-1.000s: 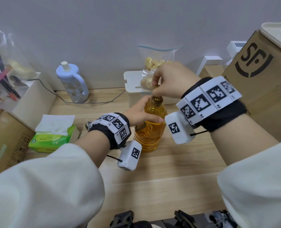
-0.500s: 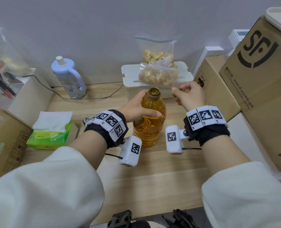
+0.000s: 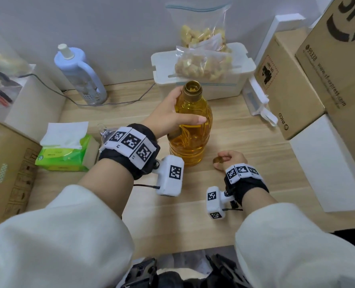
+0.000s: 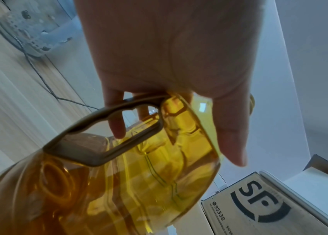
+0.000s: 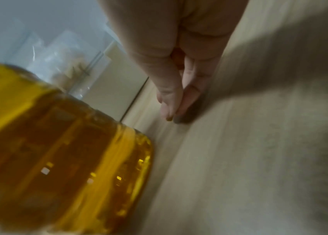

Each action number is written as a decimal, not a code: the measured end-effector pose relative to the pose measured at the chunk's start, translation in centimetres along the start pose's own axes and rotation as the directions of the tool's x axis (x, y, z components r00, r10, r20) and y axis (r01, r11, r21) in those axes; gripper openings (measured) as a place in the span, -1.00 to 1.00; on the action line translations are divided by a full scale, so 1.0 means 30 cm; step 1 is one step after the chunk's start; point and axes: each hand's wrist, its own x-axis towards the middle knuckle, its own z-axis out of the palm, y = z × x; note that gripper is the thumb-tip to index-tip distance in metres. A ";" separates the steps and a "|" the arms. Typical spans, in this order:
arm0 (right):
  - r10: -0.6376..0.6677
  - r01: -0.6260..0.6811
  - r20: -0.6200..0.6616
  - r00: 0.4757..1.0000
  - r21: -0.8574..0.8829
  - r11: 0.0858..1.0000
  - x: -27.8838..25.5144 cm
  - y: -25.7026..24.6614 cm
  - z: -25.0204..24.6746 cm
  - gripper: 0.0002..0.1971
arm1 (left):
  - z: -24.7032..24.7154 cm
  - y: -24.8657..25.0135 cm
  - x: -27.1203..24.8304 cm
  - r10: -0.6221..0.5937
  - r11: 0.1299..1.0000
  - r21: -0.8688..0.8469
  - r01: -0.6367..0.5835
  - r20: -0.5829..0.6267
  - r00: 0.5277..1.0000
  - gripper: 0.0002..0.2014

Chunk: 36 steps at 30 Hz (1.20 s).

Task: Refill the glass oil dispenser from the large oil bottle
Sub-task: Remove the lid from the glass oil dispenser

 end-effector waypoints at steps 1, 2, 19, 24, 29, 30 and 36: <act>-0.005 0.005 -0.007 1.000 -0.021 1.000 -0.002 0.009 -0.001 -0.61 | 0.001 -0.001 -0.001 0.002 1.000 -0.003 -0.002 -0.005 1.000 -0.33; -0.017 0.017 -0.015 1.000 -0.042 0.999 -0.005 0.016 -0.003 -0.61 | 0.004 -0.002 0.000 0.004 1.000 -0.007 -0.004 -0.011 1.000 -0.34; -0.083 0.172 0.234 0.969 -0.389 0.905 -0.091 -0.151 -0.095 -0.79 | 0.011 -0.009 -0.027 0.008 0.996 -0.086 -0.013 -0.064 0.998 -0.28; -0.170 0.508 0.609 0.775 -0.440 0.740 -0.258 -0.281 0.061 -0.82 | -0.098 -0.081 -0.116 -0.056 0.996 -0.079 0.042 -0.178 0.982 -0.30; -0.360 0.686 0.667 0.652 -0.318 0.654 -0.357 -0.427 0.222 -0.91 | -0.257 -0.216 -0.277 -0.144 0.924 -0.368 -0.102 -0.584 0.799 -0.69; -0.396 0.709 0.659 0.640 -0.307 0.635 -0.370 -0.459 0.240 -0.90 | -0.277 -0.234 -0.303 -0.154 0.916 -0.378 -0.135 -0.641 0.752 -0.71; -0.555 0.703 0.432 0.711 -0.396 0.591 -0.394 -0.589 0.320 -0.81 | -0.334 -0.358 -0.390 -0.233 0.876 -0.443 -0.191 -0.735 0.637 -0.66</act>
